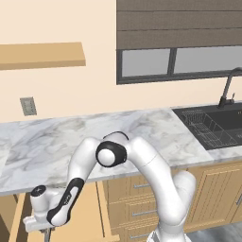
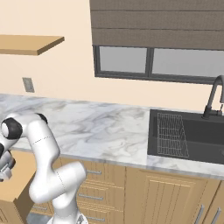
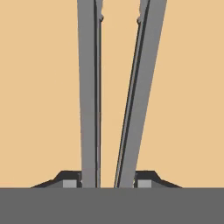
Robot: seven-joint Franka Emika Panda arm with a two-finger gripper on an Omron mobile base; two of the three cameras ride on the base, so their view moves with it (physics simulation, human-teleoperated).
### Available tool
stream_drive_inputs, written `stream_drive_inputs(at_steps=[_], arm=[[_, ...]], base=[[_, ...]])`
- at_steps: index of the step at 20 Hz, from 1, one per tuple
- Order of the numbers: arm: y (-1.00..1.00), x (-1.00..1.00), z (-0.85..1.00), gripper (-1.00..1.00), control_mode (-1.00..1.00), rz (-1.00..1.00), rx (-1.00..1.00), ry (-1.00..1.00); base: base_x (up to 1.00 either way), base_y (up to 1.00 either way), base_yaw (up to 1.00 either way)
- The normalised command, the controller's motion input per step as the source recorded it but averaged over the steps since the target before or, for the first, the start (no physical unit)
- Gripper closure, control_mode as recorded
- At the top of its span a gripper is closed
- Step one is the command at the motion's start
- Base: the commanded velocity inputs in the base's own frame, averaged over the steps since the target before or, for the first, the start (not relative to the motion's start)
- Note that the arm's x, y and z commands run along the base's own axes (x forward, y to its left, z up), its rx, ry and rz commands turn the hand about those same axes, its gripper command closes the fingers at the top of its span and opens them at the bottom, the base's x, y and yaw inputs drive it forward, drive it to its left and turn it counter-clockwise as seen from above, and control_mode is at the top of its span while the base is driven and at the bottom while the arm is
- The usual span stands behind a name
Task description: Take the tongs from the drawer on the left and place them on the dining counter next to the tray containing the kebab skewer.
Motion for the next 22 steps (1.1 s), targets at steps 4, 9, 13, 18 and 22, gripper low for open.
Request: stream_drive_inputs(at_steps=[4,9,13,18,22], arm=[[0.0,-0.29,0.15,1.0,-1.0,0.0,0.0,-0.02],[-0.01,-0.55,0.52,1.0,-1.0,0.0,0.0,0.0],[-0.08,-0.47,0.73,1.0,-1.0,0.0,0.0,0.04],[-0.18,-0.19,0.7,1.0,-1.0,0.0,0.0,0.01],[-0.27,-0.11,0.78,1.0,-1.0,0.0,0.0,0.0]], base=[[0.0,0.0,0.0],[0.0,0.0,0.0],[0.0,0.0,0.0],[0.0,0.0,0.0],[0.0,0.0,0.0]])
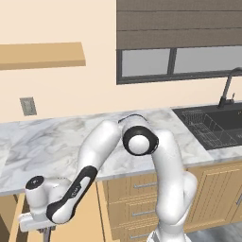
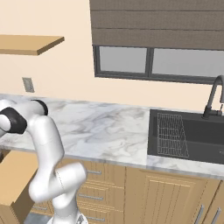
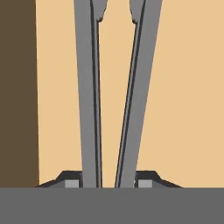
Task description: Take the tongs from the drawer on the left and place them on the dining counter next to the tray containing the kebab skewer.
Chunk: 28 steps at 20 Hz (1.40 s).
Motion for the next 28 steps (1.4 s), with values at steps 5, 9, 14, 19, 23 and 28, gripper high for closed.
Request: stream_drive_inputs(at_steps=[5,9,14,19,23,28], arm=[[-0.48,0.0,0.7,1.0,-1.0,0.01,0.01,0.01],[-0.56,0.11,0.38,1.0,-1.0,0.09,0.11,0.13],[-0.51,0.13,0.19,1.0,-1.0,0.0,0.09,0.03],[-0.52,0.48,0.65,1.0,-1.0,-0.01,0.0,0.09],[-0.48,0.54,0.94,1.0,-1.0,-0.04,-0.07,0.21],[-0.42,0.61,0.55,1.0,-1.0,-0.01,-0.16,0.13]], base=[[0.0,0.0,0.0],[0.0,0.0,0.0],[0.0,0.0,0.0],[0.0,0.0,0.0],[0.0,0.0,0.0],[0.0,0.0,0.0]])
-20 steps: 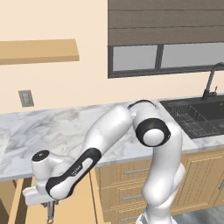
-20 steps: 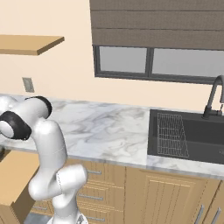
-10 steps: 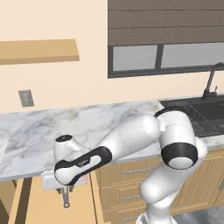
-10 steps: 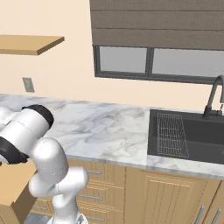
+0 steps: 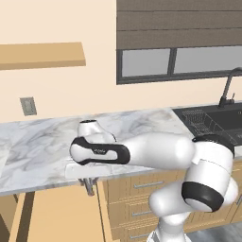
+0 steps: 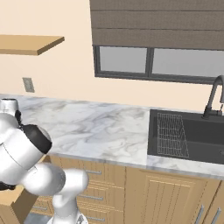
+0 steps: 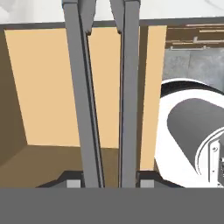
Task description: Take the tongs from the drawer on the left and place them on the dining counter next to the tray containing the kebab skewer.
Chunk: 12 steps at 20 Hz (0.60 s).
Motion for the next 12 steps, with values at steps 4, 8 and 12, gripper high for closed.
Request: stream_drive_inputs(at_steps=[4,8,12], arm=[[-0.35,0.8,0.41,1.0,-1.0,0.0,-0.24,0.08],[-0.34,0.6,0.51,1.0,-1.0,0.0,-0.24,-0.01],[-0.47,0.33,0.54,1.0,-1.0,0.0,-0.16,-0.03]], base=[[0.0,0.0,0.0],[0.0,0.0,0.0],[0.0,0.0,0.0]])
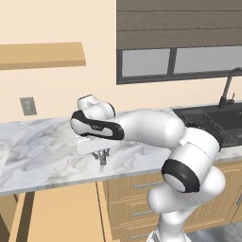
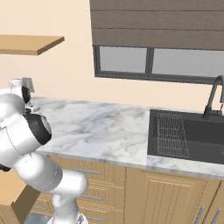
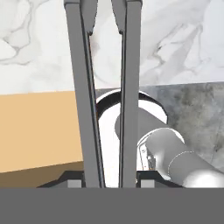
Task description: Take the tongs from the drawer on the left and place them on the dining counter next to the tray containing the kebab skewer.
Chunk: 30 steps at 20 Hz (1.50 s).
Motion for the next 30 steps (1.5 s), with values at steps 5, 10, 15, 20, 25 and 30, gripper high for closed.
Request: stream_drive_inputs(at_steps=[5,10,15,20,25,30], arm=[[-0.71,0.03,0.45,1.0,-1.0,0.0,-0.06,-0.09],[-0.86,0.0,0.31,1.0,-1.0,0.0,0.0,-0.21],[-0.83,0.0,0.33,1.0,-1.0,0.0,0.0,-0.25],[-0.76,0.06,0.42,1.0,-1.0,0.01,0.08,-0.23],[-0.69,0.17,0.44,1.0,-1.0,0.04,0.16,-0.15],[-0.49,0.17,0.07,1.0,-1.0,0.07,0.11,-0.19]], base=[[0.0,0.0,0.0],[0.0,0.0,0.0],[0.0,0.0,0.0],[0.0,0.0,0.0],[0.0,0.0,0.0],[0.0,0.0,0.0]])
